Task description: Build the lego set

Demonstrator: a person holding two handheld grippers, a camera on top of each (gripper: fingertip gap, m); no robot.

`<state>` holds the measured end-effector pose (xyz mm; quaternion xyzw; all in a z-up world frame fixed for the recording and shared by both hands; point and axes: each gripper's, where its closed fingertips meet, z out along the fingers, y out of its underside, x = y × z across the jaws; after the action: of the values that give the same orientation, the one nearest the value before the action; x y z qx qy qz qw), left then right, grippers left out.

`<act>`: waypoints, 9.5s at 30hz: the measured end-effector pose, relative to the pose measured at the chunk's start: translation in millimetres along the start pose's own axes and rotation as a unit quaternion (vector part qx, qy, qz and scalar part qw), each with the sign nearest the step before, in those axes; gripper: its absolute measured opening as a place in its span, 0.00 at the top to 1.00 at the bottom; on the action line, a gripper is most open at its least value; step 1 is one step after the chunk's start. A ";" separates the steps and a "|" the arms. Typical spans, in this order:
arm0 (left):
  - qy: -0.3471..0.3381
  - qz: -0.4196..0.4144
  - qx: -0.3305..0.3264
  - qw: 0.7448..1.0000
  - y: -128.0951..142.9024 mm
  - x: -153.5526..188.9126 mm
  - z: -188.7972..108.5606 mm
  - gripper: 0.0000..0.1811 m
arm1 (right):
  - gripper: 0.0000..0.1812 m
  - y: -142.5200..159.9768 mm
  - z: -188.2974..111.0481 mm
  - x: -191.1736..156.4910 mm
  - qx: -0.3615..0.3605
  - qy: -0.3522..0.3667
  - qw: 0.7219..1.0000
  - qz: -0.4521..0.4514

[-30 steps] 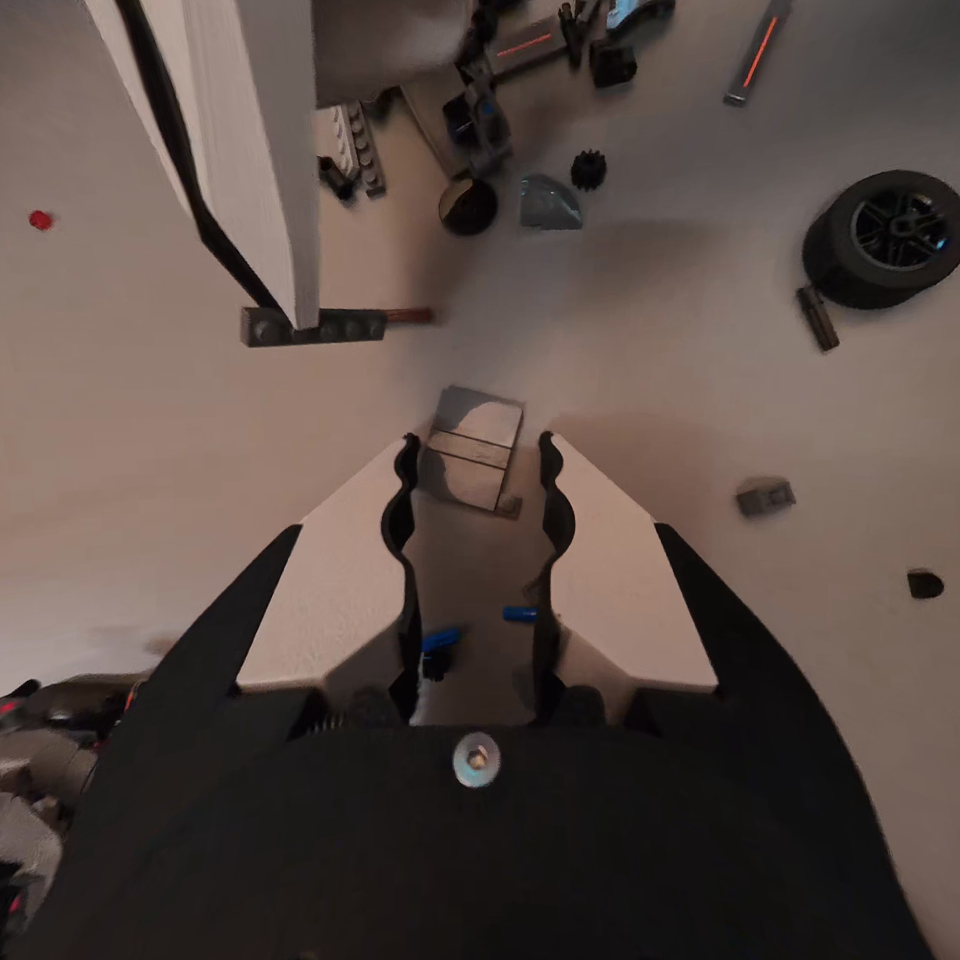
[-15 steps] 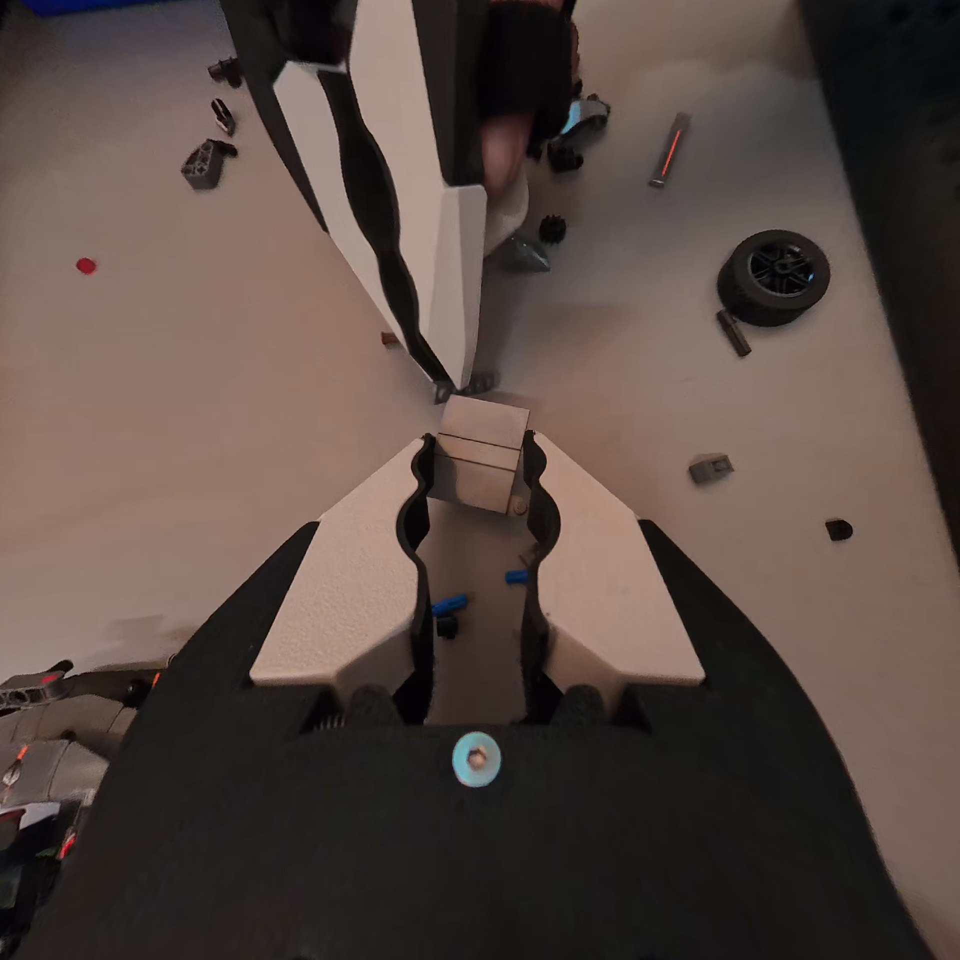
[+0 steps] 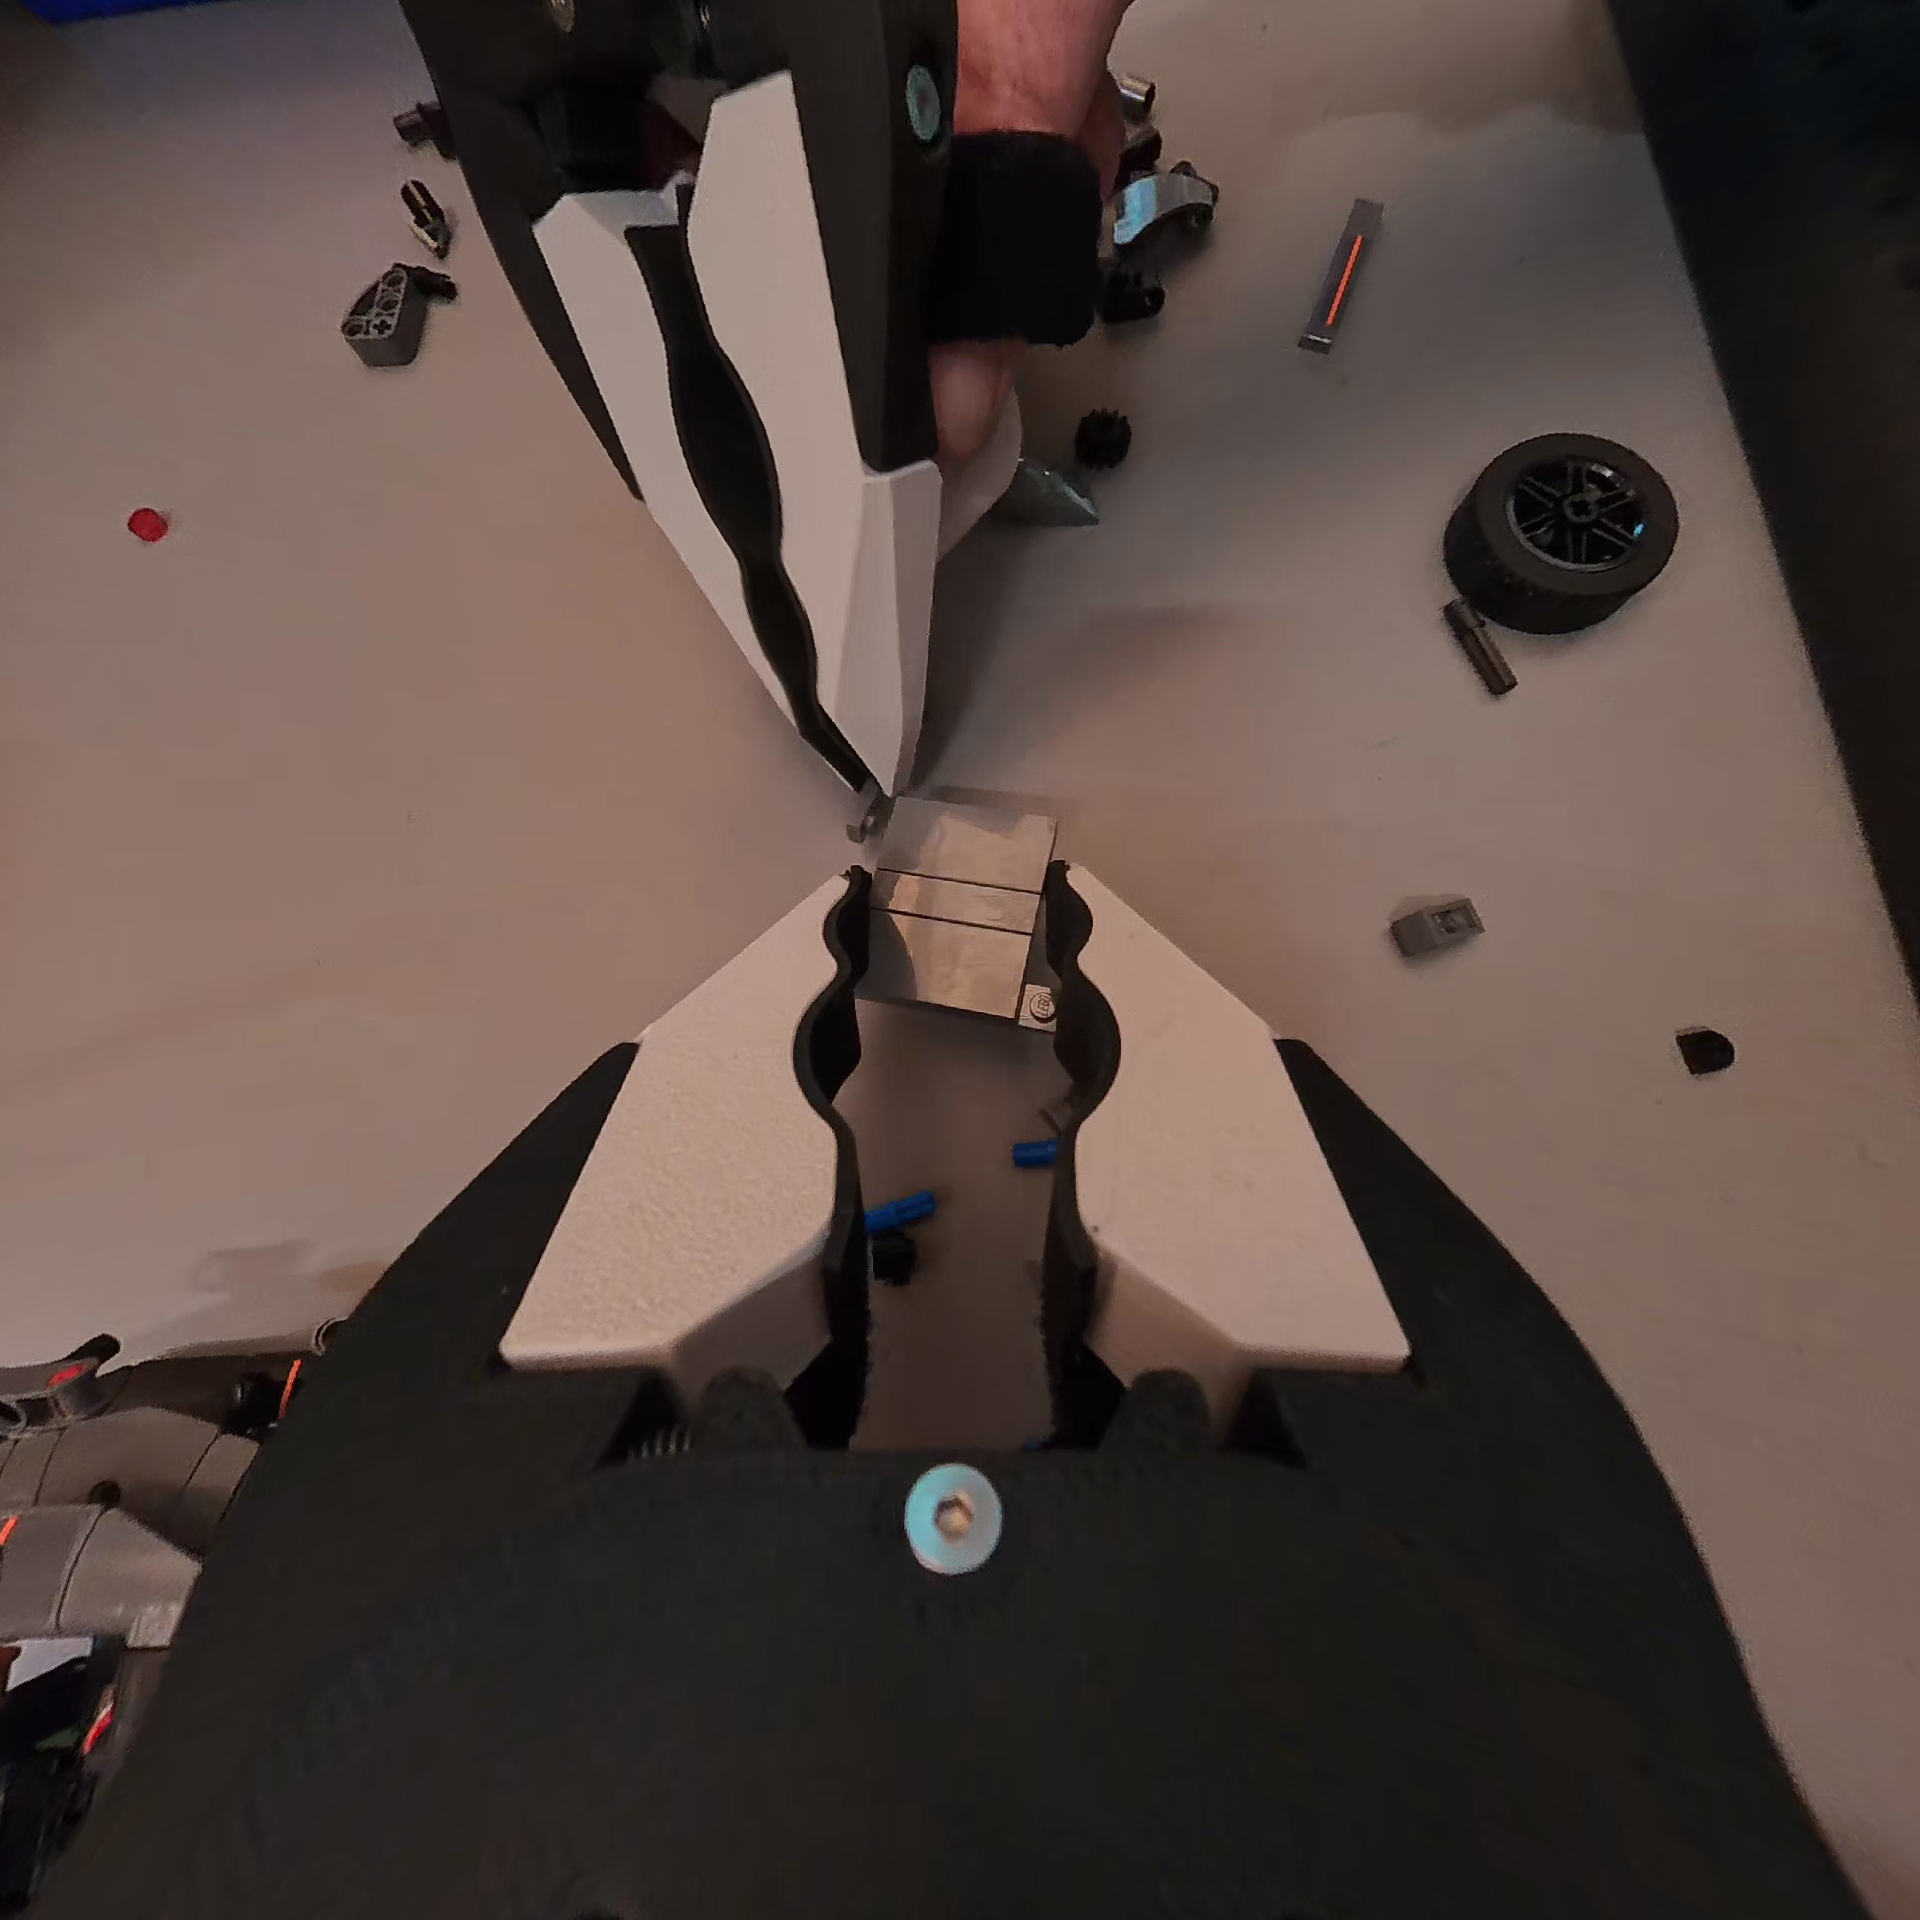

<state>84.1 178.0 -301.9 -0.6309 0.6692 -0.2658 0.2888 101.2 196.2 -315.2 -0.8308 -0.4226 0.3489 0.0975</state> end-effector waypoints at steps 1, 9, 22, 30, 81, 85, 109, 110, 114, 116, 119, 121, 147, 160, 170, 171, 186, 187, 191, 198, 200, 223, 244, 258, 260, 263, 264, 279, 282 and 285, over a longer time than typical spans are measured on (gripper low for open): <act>0.000 0.001 0.002 1.000 -0.5 -0.1 -0.3 0.83 | 1.00 -1.6 -1.2 -2.7 0.006 -0.012 1.000 0.008; -0.002 -0.003 0.004 1.000 0.2 -2.0 -1.5 0.83 | 0.99 1.2 5.3 6.8 -0.001 -0.001 1.000 0.022; -0.002 -0.006 0.002 1.000 2.8 -3.3 -0.7 0.83 | 0.94 2.0 -7.5 17.6 -0.024 0.083 0.995 -0.046; -0.002 -0.006 0.000 1.000 4.5 -3.6 1.2 0.83 | 1.00 4.8 -7.0 23.2 -0.029 0.086 0.995 -0.034; -0.078 -0.039 -0.023 0.996 7.6 -22.6 24.7 0.83 | 1.00 2.6 -1.5 8.2 -0.037 0.072 0.996 -0.048; -0.079 -0.035 -0.025 0.996 7.5 -22.4 25.0 0.83 | 1.00 -4.2 -2.8 8.5 -0.018 0.077 0.996 -0.052; -0.077 -0.021 -0.056 0.995 4.4 -21.0 29.4 0.83 | 1.00 -2.6 0.3 7.5 -0.019 0.066 0.997 -0.039; -0.077 -0.020 -0.056 0.995 4.1 -20.8 29.6 0.83 | 1.00 -1.7 -0.9 8.3 -0.025 0.075 0.996 -0.044; -0.076 -0.021 -0.056 0.995 4.3 -20.8 29.5 0.83 | 1.00 1.3 -7.0 13.6 -0.032 0.084 0.995 -0.037; -0.075 -0.022 -0.055 0.995 4.2 -20.8 29.6 0.83 | 1.00 7.6 -4.8 16.1 -0.049 0.089 0.994 -0.042; -0.079 -0.022 -0.056 0.995 4.6 -22.1 29.4 0.83 | 1.00 10.2 0.2 13.3 -0.058 0.080 0.994 -0.042; -0.080 -0.023 -0.058 0.995 5.6 -23.4 28.4 0.83 | 1.00 8.8 1.2 12.8 -0.052 0.078 0.995 -0.035; -0.070 -0.019 -0.078 0.994 3.6 -20.5 31.0 0.83 | 1.00 5.1 -2.9 13.2 -0.054 0.113 0.990 -0.066; -0.059 -0.026 -0.067 0.996 3.2 -19.1 31.7 0.83 | 1.00 13.1 -0.9 1.0 -0.088 0.098 0.987 -0.087; -0.059 -0.028 -0.063 0.996 3.8 -18.2 31.6 0.83 | 1.00 14.9 0.6 -1.3 -0.095 0.118 0.983 -0.105; -0.059 -0.029 -0.062 0.996 3.8 -18.1 31.5 0.83 | 1.00 15.0 0.7 -1.6 -0.095 0.120 0.982 -0.109; -0.033 -0.047 -0.062 0.996 5.8 -16.8 25.5 0.84 | 1.00 12.0 4.2 -4.9 -0.091 0.107 0.986 -0.095; -0.024 -0.055 -0.052 0.997 4.3 -16.6 22.9 0.84 | 1.00 12.0 4.2 -5.0 -0.090 0.105 0.986 -0.093; -0.013 -0.073 -0.037 0.997 3.3 -17.3 20.6 0.95 | 1.00 11.9 4.2 -5.2 -0.088 0.100 0.987 -0.090; -0.016 -0.041 -0.033 0.998 0.3 -9.7 26.8 1.00 | 1.00 11.6 4.4 -5.2 -0.083 0.086 0.990 -0.075; -0.014 -0.036 -0.033 0.999 -1.1 -6.6 28.3 1.00 | 1.00 11.6 4.6 -5.1 -0.084 0.089 0.990 -0.077; -0.016 -0.036 -0.040 0.998 2.7 -9.6 24.6 1.00 | 1.00 -8.0 4.1 11.8 -0.020 0.120 0.991 -0.061; -0.060 -0.063 -0.075 0.993 30.8 -42.5 -3.4 0.99 | 1.00 -7.8 12.3 -9.8 -0.043 0.086 0.989 -0.116; -0.070 -0.094 -0.085 0.989 36.0 -48.9 -8.2 0.96 | 1.00 -20.7 -5.2 14.3 0.005 0.140 0.985 -0.101; -0.068 -0.096 -0.083 0.990 35.8 -48.8 -6.6 0.96 | 1.00 -20.6 -5.6 15.5 0.006 0.140 0.985 -0.099; -0.072 -0.091 -0.077 0.990 33.1 -48.3 -4.3 0.95 | 1.00 -19.4 -4.3 16.6 -0.001 0.148 0.983 -0.106; -0.073 -0.090 -0.075 0.990 31.3 -47.9 -4.3 0.95 | 1.00 -18.7 -4.0 17.1 -0.005 0.151 0.983 -0.108; -0.066 -0.080 -0.074 0.992 28.9 -43.7 0.3 0.96 | 1.00 -24.5 9.7 17.2 0.002 0.156 0.979 -0.130; -0.067 -0.077 -0.072 0.992 27.7 -43.4 1.6 0.97 | 1.00 -21.5 9.4 14.9 -0.008 0.149 0.980 -0.128; -0.067 -0.075 -0.069 0.992 26.6 -43.0 2.8 0.98 | 1.00 -16.4 11.5 7.7 -0.019 0.123 0.984 -0.124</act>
<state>69.3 222.7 -320.8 -0.7144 0.6157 -0.1969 0.2681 86.2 210.9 -320.0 -0.8105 -0.5134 0.2210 0.1751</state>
